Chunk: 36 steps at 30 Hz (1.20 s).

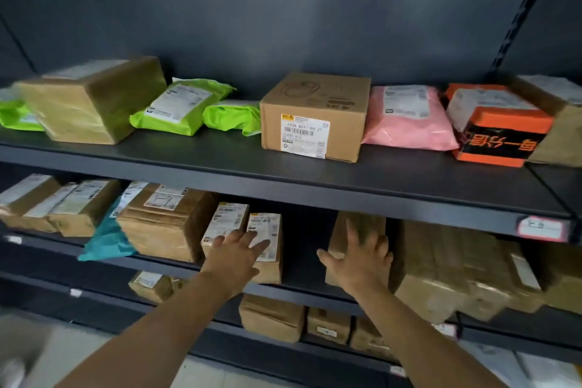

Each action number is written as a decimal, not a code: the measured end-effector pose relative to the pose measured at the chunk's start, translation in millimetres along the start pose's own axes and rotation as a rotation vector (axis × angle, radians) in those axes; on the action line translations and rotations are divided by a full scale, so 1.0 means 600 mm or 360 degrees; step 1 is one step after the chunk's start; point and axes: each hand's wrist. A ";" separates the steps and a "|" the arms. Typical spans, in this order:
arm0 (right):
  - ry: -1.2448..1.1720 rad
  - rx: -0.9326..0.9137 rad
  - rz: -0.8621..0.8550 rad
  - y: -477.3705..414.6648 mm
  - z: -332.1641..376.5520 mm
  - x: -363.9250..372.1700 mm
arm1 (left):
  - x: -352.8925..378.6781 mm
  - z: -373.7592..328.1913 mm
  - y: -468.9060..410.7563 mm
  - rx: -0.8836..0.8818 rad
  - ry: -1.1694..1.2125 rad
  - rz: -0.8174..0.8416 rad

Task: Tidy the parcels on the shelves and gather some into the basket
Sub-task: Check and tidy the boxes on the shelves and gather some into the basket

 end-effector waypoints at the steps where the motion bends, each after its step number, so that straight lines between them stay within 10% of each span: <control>1: 0.0010 0.0023 0.0007 -0.010 0.003 0.009 | 0.007 0.002 -0.015 0.0014 -0.0013 0.0039; 26: -0.0564 0.0415 -0.0316 0.034 0.062 0.072 | 0.050 0.099 -0.114 0.0363 0.0441 0.0184; 36: 0.0364 0.0137 -0.0437 0.034 0.094 0.070 | 0.026 0.036 -0.094 0.0650 0.0802 -0.0225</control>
Point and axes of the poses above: each hand's wrist, its own y-axis away from the middle knuckle, its own x-axis out of the palm, z = x × y, and after that the axes turned 11 degrees about y, right-handed
